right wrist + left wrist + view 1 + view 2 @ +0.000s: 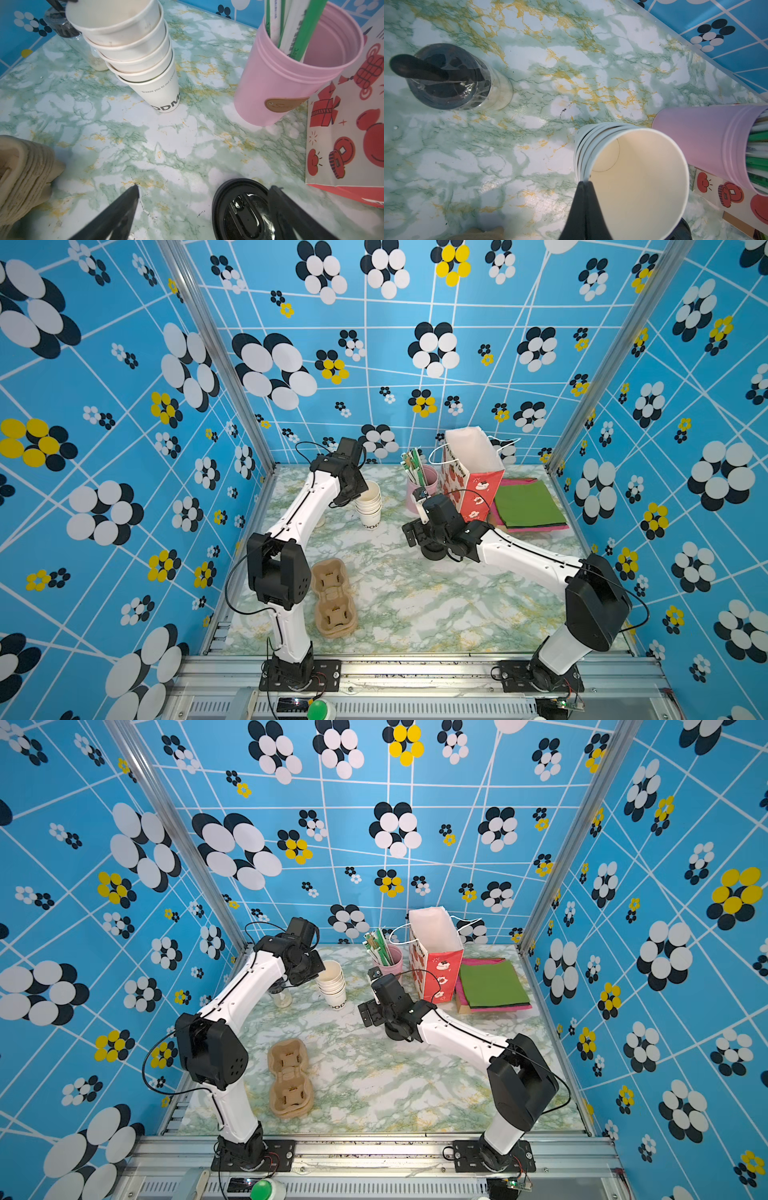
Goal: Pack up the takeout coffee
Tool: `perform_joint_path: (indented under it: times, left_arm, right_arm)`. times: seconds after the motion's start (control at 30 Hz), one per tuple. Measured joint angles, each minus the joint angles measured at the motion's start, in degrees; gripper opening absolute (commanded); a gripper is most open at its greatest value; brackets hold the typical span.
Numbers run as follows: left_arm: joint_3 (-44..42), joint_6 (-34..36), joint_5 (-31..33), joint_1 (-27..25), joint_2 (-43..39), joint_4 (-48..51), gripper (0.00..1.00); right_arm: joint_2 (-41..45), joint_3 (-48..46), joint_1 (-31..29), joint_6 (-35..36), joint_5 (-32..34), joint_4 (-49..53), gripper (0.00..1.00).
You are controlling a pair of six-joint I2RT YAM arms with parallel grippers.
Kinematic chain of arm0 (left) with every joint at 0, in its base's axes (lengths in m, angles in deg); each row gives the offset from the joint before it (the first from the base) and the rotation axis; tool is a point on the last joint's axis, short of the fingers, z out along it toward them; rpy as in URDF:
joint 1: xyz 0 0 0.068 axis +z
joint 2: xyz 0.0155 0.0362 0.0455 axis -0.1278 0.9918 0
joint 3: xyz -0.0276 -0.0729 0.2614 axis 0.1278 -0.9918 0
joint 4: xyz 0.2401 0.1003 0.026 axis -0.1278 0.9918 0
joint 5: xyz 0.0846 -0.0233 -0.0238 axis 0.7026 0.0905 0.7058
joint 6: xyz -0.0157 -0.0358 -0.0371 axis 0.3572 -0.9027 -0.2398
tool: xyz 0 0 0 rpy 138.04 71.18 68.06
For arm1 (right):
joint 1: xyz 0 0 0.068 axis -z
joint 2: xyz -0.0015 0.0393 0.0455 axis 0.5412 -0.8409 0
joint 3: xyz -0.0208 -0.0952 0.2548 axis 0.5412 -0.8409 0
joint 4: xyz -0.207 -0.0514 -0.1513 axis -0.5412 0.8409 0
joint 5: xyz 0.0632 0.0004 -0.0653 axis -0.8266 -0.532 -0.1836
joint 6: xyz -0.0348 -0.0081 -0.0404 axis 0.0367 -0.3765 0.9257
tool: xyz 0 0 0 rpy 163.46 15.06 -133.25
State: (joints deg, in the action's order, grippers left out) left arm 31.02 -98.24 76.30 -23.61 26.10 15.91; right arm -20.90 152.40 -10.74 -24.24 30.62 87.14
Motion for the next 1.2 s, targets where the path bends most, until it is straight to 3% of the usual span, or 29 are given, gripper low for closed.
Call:
perform_joint_path:
  times: [0.63, 1.2]
  left_arm:
    - [-0.02, -0.44, 0.00, 0.00, -3.15, 0.02, 0.00]
    - [4.76, -0.39, 1.53, 0.00, -9.62, 2.32, 0.00]
  right_arm:
    - [-6.88, 8.85, 0.02, -9.18, -1.07, -2.67, 0.99]
    - [-3.08, 9.33, 0.24, -8.37, -0.37, -2.56, 0.99]
